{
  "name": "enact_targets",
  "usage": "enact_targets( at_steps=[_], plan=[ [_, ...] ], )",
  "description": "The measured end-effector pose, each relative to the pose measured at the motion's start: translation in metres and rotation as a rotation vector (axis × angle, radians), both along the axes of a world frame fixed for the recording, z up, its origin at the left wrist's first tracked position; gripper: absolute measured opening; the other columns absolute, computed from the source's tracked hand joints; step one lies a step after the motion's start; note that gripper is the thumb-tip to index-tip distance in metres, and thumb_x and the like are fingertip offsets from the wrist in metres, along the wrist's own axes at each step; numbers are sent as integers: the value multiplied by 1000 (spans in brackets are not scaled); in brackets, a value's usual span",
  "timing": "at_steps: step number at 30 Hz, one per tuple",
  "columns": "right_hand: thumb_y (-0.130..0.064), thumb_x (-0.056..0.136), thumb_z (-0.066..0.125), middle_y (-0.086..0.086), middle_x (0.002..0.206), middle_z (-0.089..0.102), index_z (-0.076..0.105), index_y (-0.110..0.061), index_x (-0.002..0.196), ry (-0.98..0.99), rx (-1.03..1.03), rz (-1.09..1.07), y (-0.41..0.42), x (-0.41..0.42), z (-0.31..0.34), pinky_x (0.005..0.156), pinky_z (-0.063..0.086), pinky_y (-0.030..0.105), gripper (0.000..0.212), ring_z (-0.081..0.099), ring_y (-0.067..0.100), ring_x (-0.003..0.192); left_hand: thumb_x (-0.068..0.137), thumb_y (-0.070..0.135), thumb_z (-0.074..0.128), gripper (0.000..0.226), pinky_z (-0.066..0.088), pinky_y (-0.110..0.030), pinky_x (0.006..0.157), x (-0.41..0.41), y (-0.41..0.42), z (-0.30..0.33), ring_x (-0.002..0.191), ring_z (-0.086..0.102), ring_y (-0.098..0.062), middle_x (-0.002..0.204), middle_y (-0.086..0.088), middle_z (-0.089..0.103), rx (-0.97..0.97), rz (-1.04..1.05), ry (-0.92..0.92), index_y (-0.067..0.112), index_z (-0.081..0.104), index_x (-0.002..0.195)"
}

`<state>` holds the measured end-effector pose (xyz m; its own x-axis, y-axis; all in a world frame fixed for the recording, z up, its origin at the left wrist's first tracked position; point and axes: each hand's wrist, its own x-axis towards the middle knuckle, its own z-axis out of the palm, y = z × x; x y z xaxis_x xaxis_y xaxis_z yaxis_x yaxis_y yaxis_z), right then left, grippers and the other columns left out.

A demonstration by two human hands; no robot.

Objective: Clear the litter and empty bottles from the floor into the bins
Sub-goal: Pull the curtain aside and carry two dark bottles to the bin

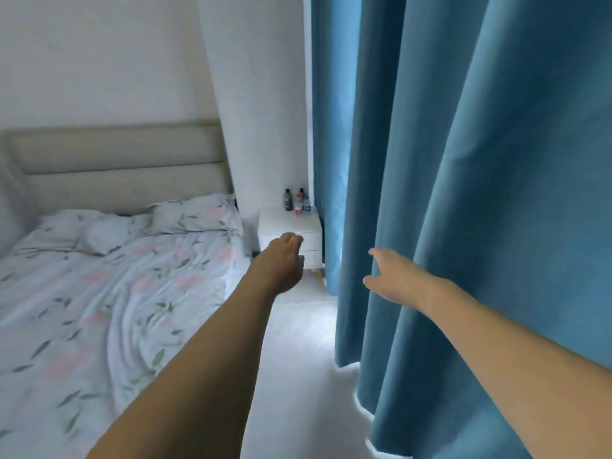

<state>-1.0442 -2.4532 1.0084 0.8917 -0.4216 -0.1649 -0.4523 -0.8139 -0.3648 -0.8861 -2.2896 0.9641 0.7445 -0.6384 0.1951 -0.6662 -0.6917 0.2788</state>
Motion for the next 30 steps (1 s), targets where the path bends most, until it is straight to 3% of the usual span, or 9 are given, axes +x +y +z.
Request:
enact_targets(
  at_steps=[4, 9, 16, 20, 25, 30],
  plan=[
    [-24, 94, 47, 4, 149, 33, 31, -13, 144, -99, -37, 163, 40, 28, 2, 101, 34, 32, 54, 37, 24, 133, 100, 24, 41, 44, 36, -40, 106, -1, 55, 6, 134, 37, -27, 150, -7, 37, 5, 153, -2, 10, 38, 142],
    [-23, 93, 47, 1, 155, 26, 21, -17, 150, -73, 31, 244, 54, 44, -9, 106, 36, 33, 63, 32, 23, 137, 100, 23, 42, 44, 33, -36, 105, 2, 83, 0, 132, 38, -28, 148, -9, 38, 47, 180, 4, 9, 39, 141],
    [-25, 93, 50, 6, 145, 37, 28, -16, 146, -32, 54, 194, 39, 72, -21, 98, 46, 36, 57, 44, 26, 124, 101, 27, 41, 49, 29, -36, 108, 30, 83, -11, 137, 33, -25, 154, -5, 32, 80, 172, 71, 13, 32, 147],
    [-23, 93, 49, 4, 148, 33, 24, -17, 148, -35, 69, 172, 23, 90, -12, 99, 45, 34, 60, 42, 24, 128, 101, 26, 40, 49, 28, -36, 110, 53, 64, 1, 139, 32, -24, 155, -3, 31, 67, 172, 52, 14, 31, 148],
    [-23, 94, 49, 6, 145, 37, 33, -13, 142, -119, 66, 180, 12, 117, 1, 98, 41, 34, 52, 43, 25, 126, 100, 26, 40, 50, 29, -35, 109, 79, 40, 18, 138, 33, -23, 155, -1, 29, 69, 118, 20, 15, 32, 149],
    [-19, 92, 51, 7, 142, 41, 38, -13, 138, -135, 108, 197, 2, 169, 0, 85, 45, 28, 48, 53, 22, 108, 100, 28, 41, 49, 32, -38, 110, 138, 41, 18, 139, 33, -24, 155, -2, 30, 98, 161, 26, 15, 34, 147]
  ],
)
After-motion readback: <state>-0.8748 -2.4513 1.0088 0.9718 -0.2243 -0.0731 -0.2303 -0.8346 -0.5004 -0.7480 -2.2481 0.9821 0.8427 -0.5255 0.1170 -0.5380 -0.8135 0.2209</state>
